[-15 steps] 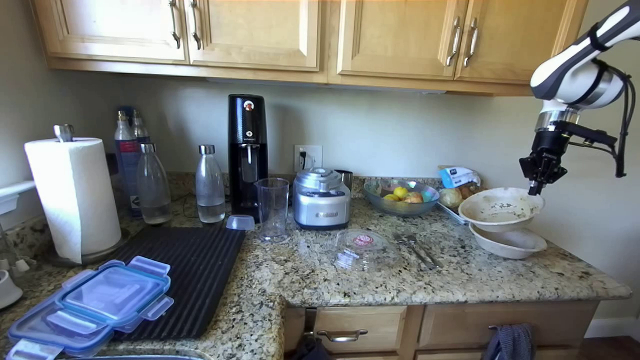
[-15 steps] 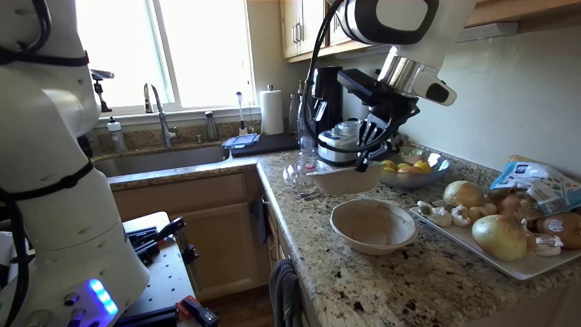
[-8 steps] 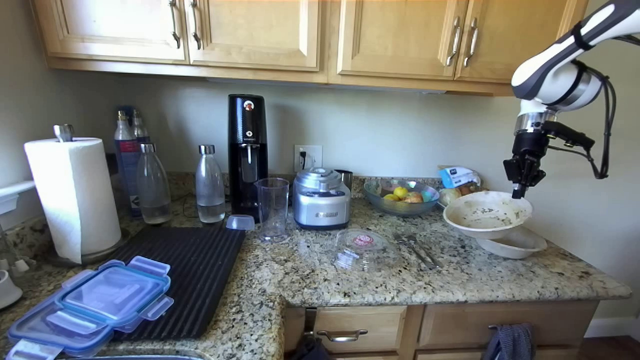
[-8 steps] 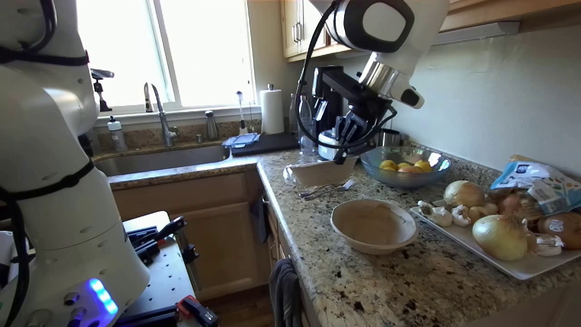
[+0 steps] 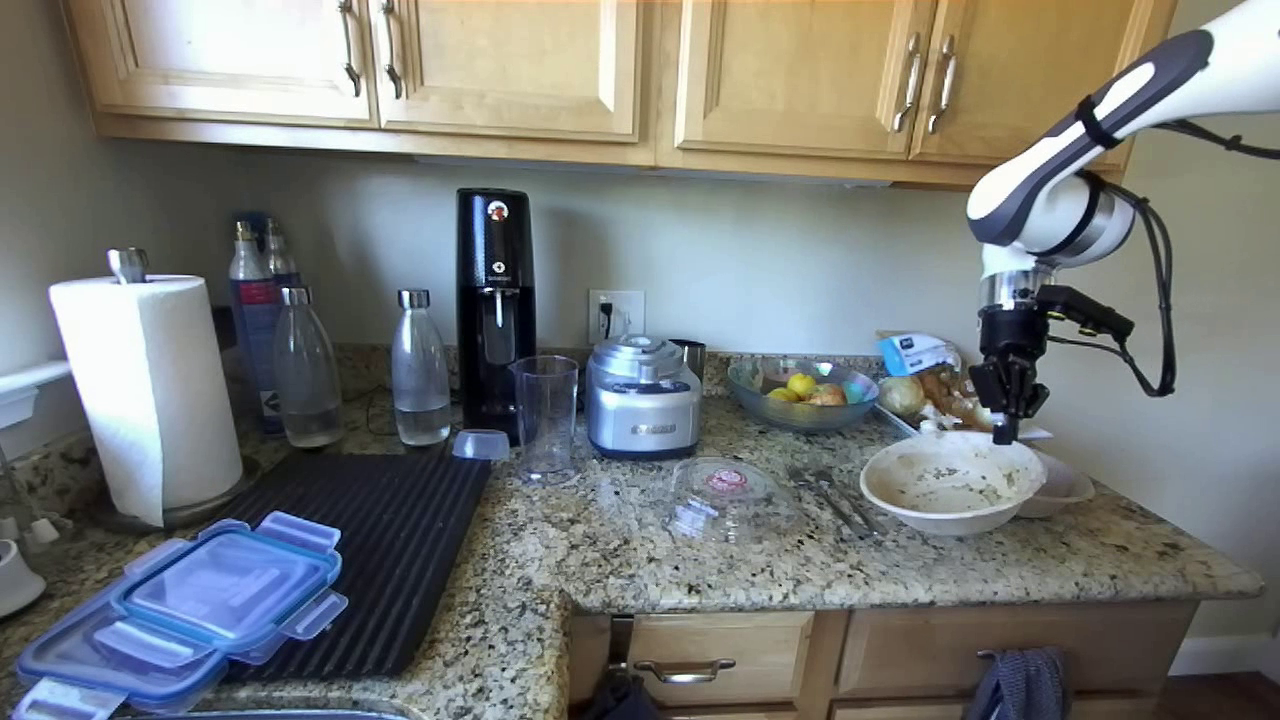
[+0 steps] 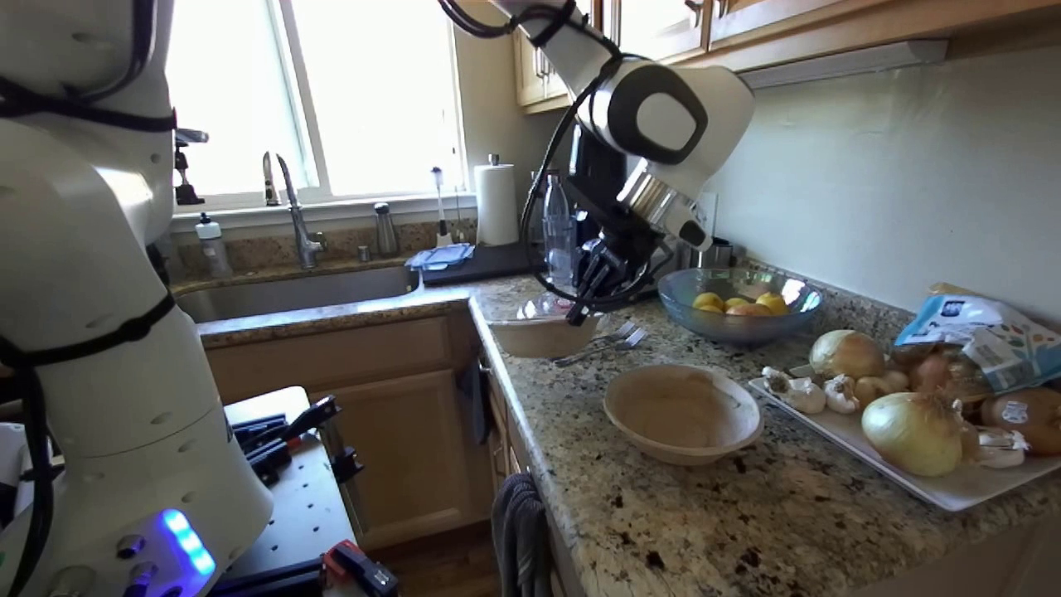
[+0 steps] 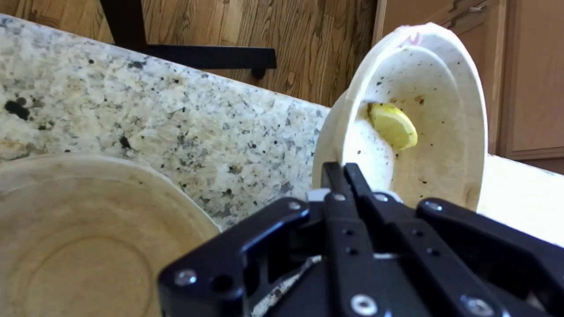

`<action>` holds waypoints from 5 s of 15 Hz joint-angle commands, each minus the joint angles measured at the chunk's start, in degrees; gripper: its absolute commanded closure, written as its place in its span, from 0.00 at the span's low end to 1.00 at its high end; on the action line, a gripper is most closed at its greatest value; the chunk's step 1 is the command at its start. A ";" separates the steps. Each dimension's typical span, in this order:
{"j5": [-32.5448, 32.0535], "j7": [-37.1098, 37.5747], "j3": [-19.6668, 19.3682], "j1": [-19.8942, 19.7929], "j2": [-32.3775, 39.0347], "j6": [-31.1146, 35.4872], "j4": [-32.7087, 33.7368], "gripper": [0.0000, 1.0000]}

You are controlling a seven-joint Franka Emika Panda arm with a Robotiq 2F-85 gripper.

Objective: Pick the forks from the bowl and put it on the counter, then unstack the bowls

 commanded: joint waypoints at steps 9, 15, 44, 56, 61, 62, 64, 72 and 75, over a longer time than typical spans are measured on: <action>1.00 2.78 0.35 -1.97 13.75 -1.82 12.60 0.96; 0.80 3.77 0.32 -3.36 16.78 -1.19 18.89 0.96; -0.81 6.07 -5.82 -6.03 5.93 26.27 0.23 0.00; -2.45 9.80 -8.15 -8.37 7.92 34.89 -1.53 0.40; -2.44 10.49 -8.34 -9.48 9.59 33.90 -1.12 0.62; -2.32 10.47 -8.34 -9.75 9.90 33.54 -1.00 0.67; -2.06 10.39 -8.21 -10.27 10.38 32.99 -0.78 0.86; -2.10 10.59 -8.41 -10.68 9.05 33.59 -1.21 0.96; -2.48 11.20 -8.96 -10.43 8.29 34.36 -1.67 0.93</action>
